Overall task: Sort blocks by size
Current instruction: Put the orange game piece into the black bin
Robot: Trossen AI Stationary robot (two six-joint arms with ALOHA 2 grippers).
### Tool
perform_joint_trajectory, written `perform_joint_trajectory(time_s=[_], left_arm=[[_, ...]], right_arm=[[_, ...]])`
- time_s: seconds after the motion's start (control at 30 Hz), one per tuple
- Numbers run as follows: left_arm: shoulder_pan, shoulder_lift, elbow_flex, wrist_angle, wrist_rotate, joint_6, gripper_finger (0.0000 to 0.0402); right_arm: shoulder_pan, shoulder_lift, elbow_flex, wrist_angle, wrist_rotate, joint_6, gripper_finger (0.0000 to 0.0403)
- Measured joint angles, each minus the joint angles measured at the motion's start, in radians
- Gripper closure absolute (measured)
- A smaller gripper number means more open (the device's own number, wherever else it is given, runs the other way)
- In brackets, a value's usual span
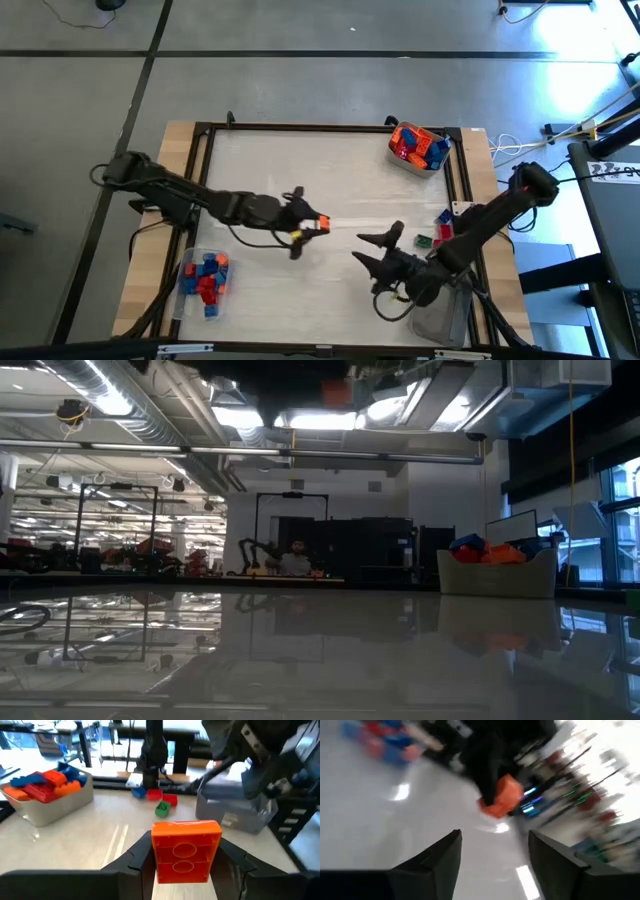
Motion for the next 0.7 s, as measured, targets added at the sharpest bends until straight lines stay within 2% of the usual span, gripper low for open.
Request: perform_joint_trajectory(time_s=[0.17, 0.27, 0.47, 0.57, 0.7], left_arm=[[-0.002, 0.156, 0.115, -0.006, 0.003, 0.028, 0.0271], [-0.004, 0.239, 0.183, -0.008, 0.012, 0.044, 0.0271], [-0.013, 0.367, 0.290, 0.007, 0.036, 0.050, 0.0270], [-0.014, 0.429, 0.350, 0.003, 0.066, 0.048, 0.0270], [-0.014, 0.514, 0.446, 0.006, 0.111, 0.069, 0.0270]], right_arm=[[0.004, -0.084, -0.001, -0.357, -0.230, 0.437, 0.0200], [0.004, -0.129, -0.001, -0.503, -0.327, 0.617, 0.0213], [0.031, -0.211, 0.000, -0.739, -0.590, 0.936, 0.0236], [0.075, -0.226, -0.001, -0.825, -0.648, 1.079, 0.0247], [0.147, -0.232, -0.001, -0.922, -0.660, 1.248, 0.0259]])
